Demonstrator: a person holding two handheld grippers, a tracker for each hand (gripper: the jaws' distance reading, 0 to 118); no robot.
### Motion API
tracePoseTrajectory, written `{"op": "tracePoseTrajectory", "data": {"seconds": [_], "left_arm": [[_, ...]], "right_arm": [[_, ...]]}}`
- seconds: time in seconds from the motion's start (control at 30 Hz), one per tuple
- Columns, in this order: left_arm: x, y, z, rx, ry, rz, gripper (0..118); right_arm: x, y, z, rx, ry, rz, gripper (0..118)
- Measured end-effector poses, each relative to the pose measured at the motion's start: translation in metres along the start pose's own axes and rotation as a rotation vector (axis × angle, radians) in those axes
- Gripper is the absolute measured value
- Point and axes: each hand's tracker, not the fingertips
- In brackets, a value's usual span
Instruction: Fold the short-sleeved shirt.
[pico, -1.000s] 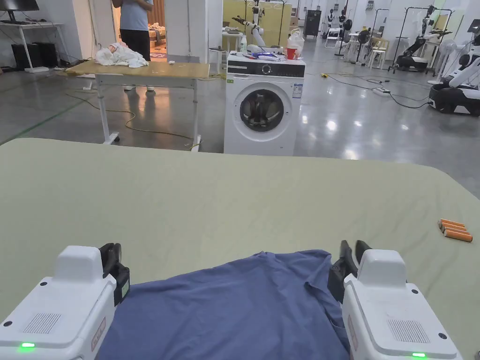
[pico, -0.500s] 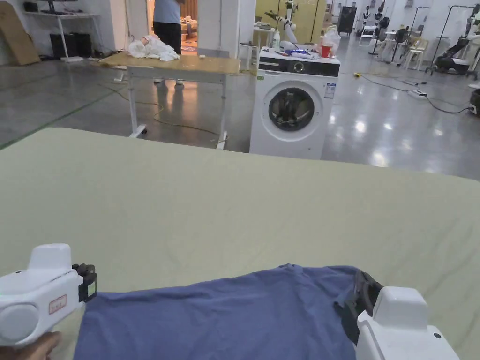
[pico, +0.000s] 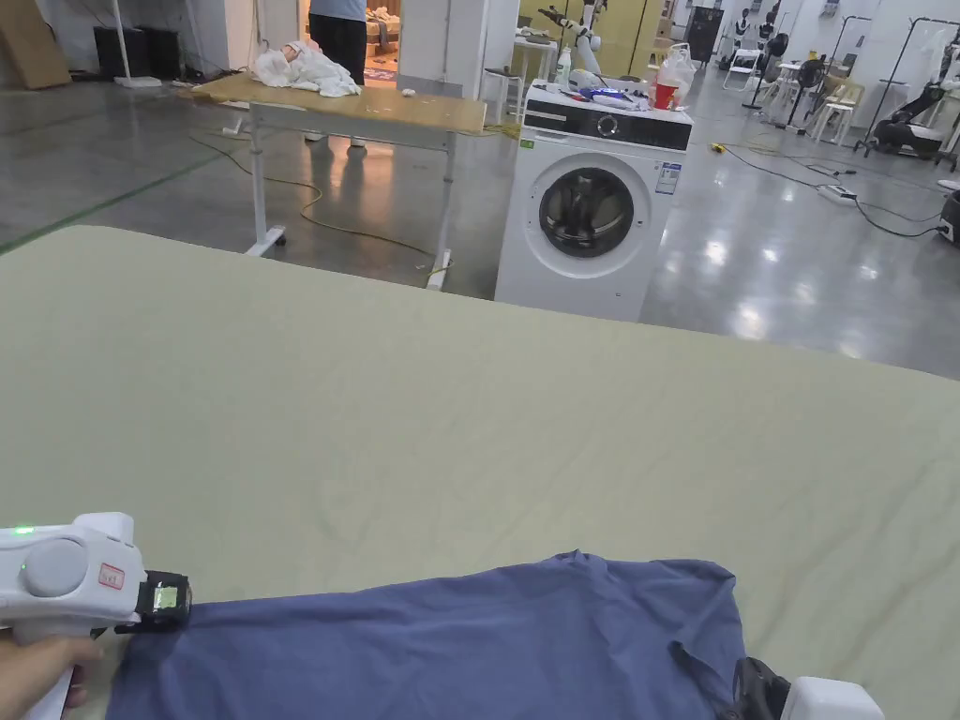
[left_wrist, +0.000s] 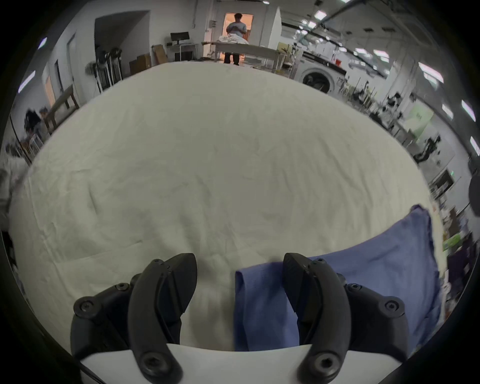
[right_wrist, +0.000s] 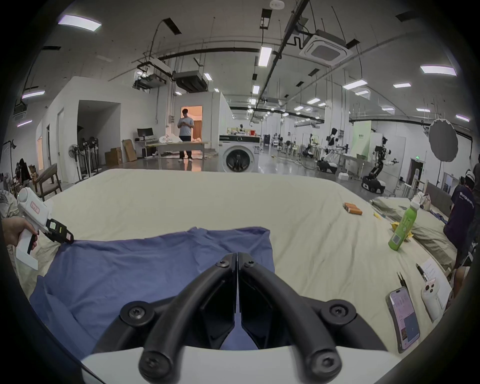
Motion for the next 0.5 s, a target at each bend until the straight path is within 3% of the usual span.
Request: {"op": "tracePoseTrajectory", "data": {"seconds": [0.07, 0.17, 0.27, 0.3, 0.33, 0.37, 0.5], "left_arm": [[0.018, -0.006, 0.005, 0.038, 0.047, -0.065, 58], [0.035, -0.015, 0.011, 0.072, 0.040, -0.143, 20], [0.039, -0.017, 0.010, 0.065, -0.012, -0.138, 10], [0.037, -0.016, 0.009, 0.062, -0.022, -0.133, 3], [0.036, -0.016, 0.010, 0.065, -0.015, -0.130, 2], [0.033, -0.015, 0.013, 0.071, -0.027, -0.119, 1], [0.013, -0.008, 0.018, 0.092, -0.110, -0.036, 0]], "right_arm": [[0.010, 0.005, -0.014, -0.053, -0.013, -0.023, 1], [0.033, 0.023, -0.053, -0.162, -0.008, -0.066, 5], [0.058, 0.046, -0.107, -0.265, 0.011, -0.109, 10], [0.065, 0.053, -0.128, -0.303, 0.018, -0.117, 18], [0.071, 0.059, -0.147, -0.349, 0.021, -0.094, 37], [0.077, 0.064, -0.168, -0.378, 0.020, -0.088, 46], [0.085, 0.076, -0.233, -0.524, 0.030, -0.013, 56]]}}
